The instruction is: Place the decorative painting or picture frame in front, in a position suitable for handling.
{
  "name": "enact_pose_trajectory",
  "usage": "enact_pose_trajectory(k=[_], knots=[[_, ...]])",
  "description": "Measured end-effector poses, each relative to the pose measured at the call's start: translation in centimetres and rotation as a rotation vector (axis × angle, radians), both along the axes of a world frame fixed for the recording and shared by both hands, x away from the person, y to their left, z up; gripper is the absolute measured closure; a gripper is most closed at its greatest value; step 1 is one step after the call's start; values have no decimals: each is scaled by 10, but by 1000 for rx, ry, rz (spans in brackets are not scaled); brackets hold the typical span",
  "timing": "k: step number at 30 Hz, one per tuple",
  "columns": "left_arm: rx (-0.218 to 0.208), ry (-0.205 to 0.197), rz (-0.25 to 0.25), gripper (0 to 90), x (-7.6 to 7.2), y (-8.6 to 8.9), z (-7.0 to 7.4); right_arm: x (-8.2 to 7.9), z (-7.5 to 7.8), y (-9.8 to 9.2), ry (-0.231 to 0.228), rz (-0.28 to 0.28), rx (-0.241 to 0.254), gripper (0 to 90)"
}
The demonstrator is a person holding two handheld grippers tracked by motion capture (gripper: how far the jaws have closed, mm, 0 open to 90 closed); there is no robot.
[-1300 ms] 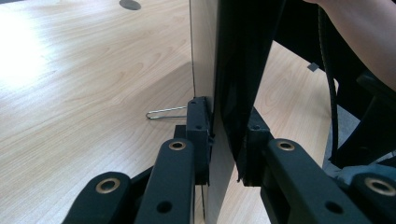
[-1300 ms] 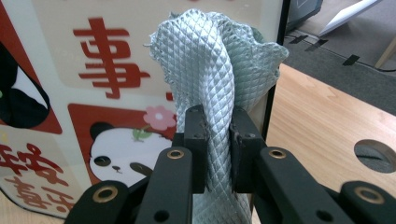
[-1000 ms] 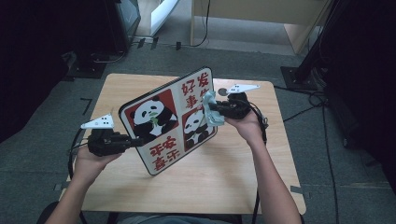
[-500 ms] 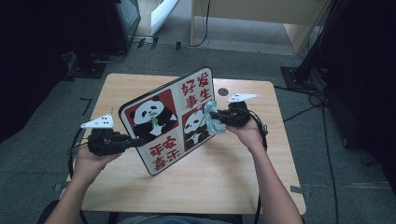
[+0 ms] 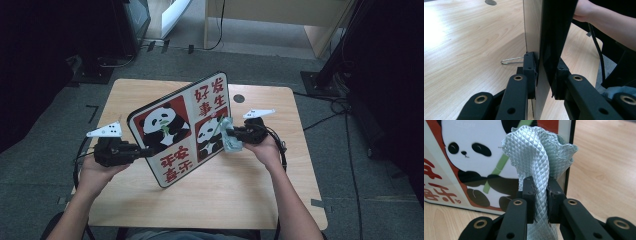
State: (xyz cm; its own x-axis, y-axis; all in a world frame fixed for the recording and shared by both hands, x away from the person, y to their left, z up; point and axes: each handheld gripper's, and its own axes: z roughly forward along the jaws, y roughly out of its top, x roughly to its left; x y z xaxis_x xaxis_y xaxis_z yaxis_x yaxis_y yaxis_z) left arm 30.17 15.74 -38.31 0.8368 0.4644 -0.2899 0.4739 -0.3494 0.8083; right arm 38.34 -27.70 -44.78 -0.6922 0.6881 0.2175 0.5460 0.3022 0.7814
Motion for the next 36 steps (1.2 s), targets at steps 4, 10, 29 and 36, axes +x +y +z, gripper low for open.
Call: enact_pose_trajectory(k=[4, 10, 29, 36], knots=[[1, 0, -5, 781, 1, 0, 0, -3, -9, 0, 5, -2, -8, 805], [-1, 0, -7, 780, 1, 0, 0, -5, -22, -1, 30, 0, -23, 804], [-12, -1, 0, 780, 1, 0, -1, -7, -40, -4, 138, 9, -68, 808], [-14, -2, 9, 785, 1, 0, -1, -8, -20, -10, 106, -12, -35, 809]])
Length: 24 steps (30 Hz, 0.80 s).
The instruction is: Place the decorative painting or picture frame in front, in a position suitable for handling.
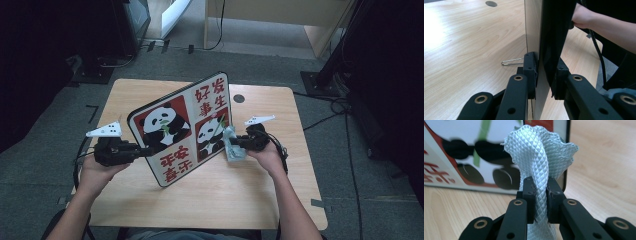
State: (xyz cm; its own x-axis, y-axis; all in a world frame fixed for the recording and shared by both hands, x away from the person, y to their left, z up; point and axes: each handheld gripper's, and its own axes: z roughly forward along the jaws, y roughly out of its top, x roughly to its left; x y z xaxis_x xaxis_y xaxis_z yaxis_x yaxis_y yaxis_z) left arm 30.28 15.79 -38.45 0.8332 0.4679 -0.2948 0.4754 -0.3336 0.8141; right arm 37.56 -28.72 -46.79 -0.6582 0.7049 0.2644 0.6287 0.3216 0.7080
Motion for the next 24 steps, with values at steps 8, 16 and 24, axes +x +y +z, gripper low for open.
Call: enact_pose_trajectory(k=[8, 16, 24], knots=[[2, -5, 5, 789, 0, 0, 0, -2, 29, -3, -44, -22, 23, 810], [-1, -4, 7, 790, 0, 0, 0, -3, 60, -4, -84, -33, 39, 811], [-2, -2, 9, 791, 0, 0, 0, -1, 91, -1, -131, -14, 51, 811]])
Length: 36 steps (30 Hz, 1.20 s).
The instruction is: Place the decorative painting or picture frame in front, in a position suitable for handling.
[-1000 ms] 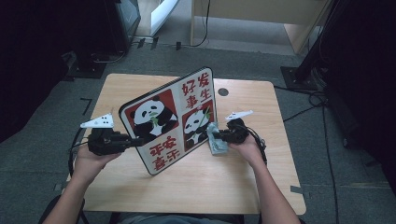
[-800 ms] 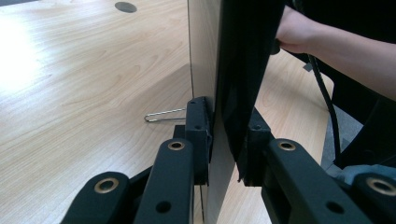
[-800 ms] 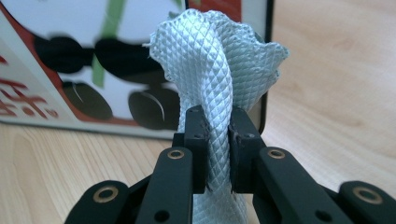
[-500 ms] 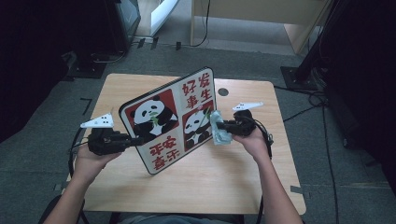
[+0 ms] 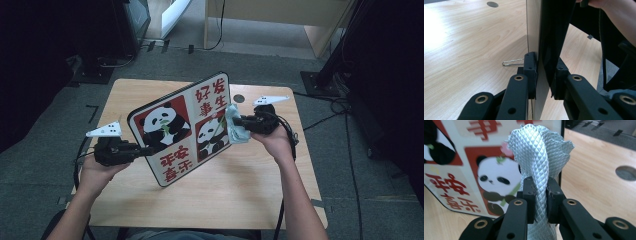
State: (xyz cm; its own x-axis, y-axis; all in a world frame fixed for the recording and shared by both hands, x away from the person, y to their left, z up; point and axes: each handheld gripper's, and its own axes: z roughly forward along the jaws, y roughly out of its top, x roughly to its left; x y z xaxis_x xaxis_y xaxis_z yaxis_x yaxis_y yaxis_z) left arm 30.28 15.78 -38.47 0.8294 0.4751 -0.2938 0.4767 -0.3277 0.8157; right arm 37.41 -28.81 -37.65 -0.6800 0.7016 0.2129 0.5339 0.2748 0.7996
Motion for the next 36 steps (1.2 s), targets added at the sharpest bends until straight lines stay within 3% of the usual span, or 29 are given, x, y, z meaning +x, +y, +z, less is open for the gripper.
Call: enact_pose_trajectory(k=[11, 20, 25, 29, 36], knots=[[-4, 1, 2, 791, 1, 0, 0, 7, 57, 18, -91, 69, -5, 810], [-7, 2, 1, 791, 1, 1, -1, 17, 91, 41, -141, 96, -6, 809], [-13, 7, 2, 793, 2, 2, -2, 23, 97, 52, -148, 101, -7, 809], [-12, 6, 2, 793, 2, 2, -2, 28, 92, 58, -139, 105, -28, 809], [-8, 10, -1, 793, 3, 2, -1, 30, 83, 61, -129, 113, -23, 808]])
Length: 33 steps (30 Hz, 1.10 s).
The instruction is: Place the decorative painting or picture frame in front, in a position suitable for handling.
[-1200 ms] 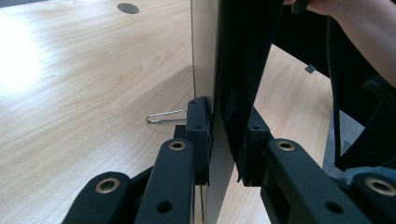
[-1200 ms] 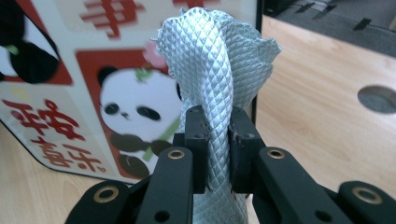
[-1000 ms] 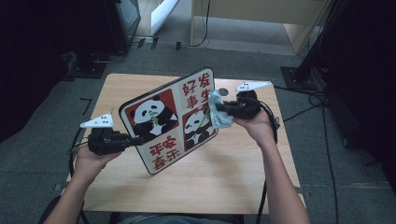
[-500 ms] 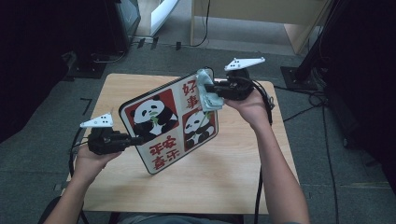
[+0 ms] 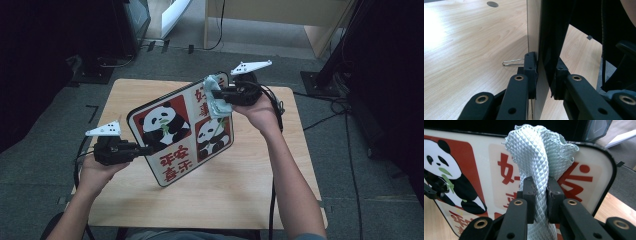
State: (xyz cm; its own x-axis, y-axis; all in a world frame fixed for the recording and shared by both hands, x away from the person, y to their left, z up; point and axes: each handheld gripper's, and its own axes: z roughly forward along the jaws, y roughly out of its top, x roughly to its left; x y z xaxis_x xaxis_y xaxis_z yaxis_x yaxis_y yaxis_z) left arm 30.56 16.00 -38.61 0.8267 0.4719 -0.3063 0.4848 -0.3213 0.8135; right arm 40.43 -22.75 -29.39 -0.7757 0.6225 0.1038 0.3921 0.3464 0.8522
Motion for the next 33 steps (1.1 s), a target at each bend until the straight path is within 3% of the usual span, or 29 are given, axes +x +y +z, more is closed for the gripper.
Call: enact_pose_trajectory(k=[33], knots=[[-2, 12, -2, 791, 3, -1, 0, -7, -46, -3, 37, 8, 3, 807]])
